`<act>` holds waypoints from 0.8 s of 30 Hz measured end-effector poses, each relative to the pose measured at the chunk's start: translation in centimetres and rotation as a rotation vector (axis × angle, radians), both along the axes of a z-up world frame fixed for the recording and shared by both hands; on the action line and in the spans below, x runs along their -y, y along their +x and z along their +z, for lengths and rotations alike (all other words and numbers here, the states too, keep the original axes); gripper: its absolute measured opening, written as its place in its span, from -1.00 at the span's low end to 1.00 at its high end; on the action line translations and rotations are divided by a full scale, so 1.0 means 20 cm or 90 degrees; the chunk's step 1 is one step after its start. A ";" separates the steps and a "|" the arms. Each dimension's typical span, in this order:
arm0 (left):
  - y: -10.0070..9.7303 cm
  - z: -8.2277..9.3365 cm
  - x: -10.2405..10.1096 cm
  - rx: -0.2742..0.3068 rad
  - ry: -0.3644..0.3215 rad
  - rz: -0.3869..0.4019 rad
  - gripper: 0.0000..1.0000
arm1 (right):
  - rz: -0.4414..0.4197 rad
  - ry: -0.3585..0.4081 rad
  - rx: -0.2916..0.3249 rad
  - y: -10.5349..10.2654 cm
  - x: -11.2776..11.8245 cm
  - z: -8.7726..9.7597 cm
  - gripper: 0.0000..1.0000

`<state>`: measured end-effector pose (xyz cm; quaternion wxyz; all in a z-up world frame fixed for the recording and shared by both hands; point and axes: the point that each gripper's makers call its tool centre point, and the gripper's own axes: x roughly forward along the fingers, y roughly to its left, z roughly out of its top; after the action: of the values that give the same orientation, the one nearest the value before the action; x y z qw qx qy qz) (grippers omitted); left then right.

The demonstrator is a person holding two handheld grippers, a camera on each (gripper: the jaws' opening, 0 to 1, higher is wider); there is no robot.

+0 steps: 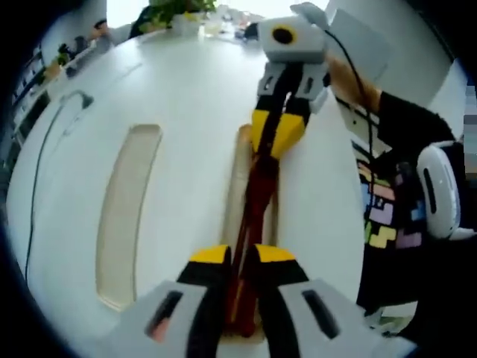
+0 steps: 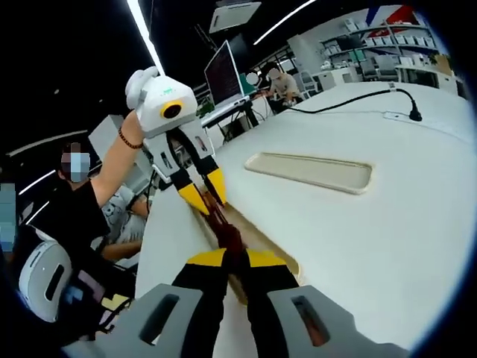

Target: Arrange the utensils inside the cutlery case until each visible utensil rests in its matching compartment.

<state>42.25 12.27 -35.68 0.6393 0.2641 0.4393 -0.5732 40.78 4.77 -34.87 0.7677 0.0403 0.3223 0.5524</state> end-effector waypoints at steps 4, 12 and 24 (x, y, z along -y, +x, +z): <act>0.01 0.00 -0.01 0.005 -0.001 0.001 -0.77 | 0.010 -0.018 0.004 0.01 0.03 0.00 -0.84; 0.02 0.03 0.01 0.019 -0.040 0.020 -0.81 | -0.017 -0.030 0.068 0.05 0.08 0.05 -0.84; 0.18 0.10 -0.11 0.056 -0.088 0.138 -0.88 | 0.002 0.001 0.090 0.08 -0.05 0.10 -0.87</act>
<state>45.92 14.39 -33.66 0.7327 0.1956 0.3963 -0.5175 42.42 5.81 -32.84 0.7875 0.0009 0.2667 0.5556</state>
